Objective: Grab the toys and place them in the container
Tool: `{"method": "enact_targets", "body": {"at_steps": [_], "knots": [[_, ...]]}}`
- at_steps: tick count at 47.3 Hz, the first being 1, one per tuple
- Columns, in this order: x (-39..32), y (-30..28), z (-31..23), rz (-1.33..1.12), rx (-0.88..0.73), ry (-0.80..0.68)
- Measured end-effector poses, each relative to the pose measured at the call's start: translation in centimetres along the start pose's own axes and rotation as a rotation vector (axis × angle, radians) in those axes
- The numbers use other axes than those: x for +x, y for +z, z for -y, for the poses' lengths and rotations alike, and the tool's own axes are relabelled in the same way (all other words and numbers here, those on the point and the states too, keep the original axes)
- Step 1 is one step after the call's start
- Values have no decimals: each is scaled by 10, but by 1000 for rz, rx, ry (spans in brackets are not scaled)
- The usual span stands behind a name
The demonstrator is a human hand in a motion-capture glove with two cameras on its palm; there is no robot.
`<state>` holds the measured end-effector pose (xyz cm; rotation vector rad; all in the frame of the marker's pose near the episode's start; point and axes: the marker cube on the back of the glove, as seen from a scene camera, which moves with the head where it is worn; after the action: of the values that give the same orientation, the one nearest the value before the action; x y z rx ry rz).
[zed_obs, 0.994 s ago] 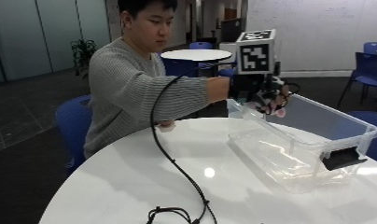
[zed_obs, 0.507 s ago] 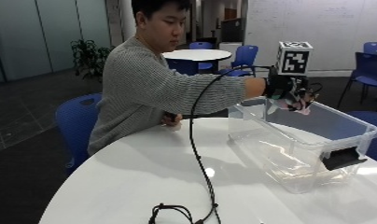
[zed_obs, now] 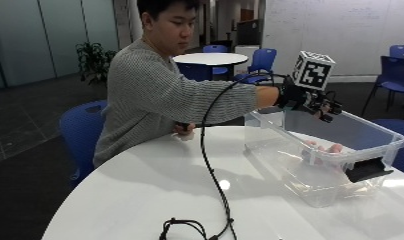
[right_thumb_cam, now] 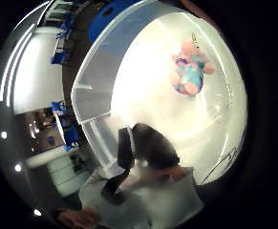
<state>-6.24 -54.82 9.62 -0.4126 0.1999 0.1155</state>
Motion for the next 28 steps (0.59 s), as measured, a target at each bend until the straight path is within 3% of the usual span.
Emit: {"method": "enact_targets", "body": {"at_steps": [13, 28], "knots": [[17, -14, -51, 14, 50, -7], [167, -36, -179, 28, 118, 109]]}}
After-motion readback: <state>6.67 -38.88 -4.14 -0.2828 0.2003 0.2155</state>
